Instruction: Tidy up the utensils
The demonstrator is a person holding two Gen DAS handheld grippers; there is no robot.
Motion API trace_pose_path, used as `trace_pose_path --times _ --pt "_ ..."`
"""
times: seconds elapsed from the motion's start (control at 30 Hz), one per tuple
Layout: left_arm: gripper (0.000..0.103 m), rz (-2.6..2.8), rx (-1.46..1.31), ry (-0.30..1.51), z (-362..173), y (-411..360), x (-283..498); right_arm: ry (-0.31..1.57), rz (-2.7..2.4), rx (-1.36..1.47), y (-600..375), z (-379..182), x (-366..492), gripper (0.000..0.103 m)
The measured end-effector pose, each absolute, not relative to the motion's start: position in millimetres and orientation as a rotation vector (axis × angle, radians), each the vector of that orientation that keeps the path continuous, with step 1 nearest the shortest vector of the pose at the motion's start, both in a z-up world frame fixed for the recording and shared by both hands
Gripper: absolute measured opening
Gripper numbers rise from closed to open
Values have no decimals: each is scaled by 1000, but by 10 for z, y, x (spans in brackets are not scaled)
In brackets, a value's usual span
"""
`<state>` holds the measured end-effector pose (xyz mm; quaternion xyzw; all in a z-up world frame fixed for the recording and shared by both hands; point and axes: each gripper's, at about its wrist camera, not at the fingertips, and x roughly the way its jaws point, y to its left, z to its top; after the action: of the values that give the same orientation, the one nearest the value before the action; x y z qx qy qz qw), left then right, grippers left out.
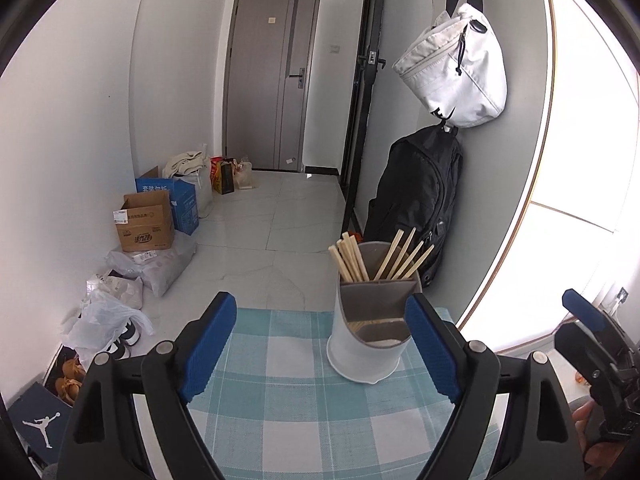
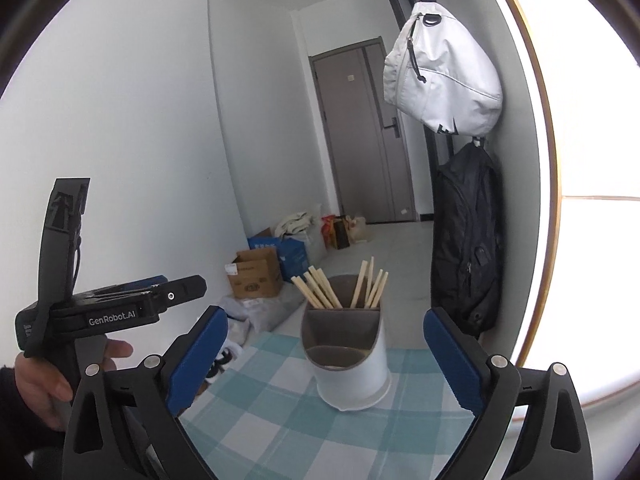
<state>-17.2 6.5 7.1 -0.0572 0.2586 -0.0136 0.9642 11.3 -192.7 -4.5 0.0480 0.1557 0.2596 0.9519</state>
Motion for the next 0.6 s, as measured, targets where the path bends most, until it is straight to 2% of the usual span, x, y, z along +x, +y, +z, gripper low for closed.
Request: trace_pose_path --times 0.17,0.6 --pt "90 -15 -113 508 -112 79 -231 304 519 99 -1946 -214 22 103" --pt "90 6 -78 468 -300 29 -304 332 507 75 -1908 -384 40 103"
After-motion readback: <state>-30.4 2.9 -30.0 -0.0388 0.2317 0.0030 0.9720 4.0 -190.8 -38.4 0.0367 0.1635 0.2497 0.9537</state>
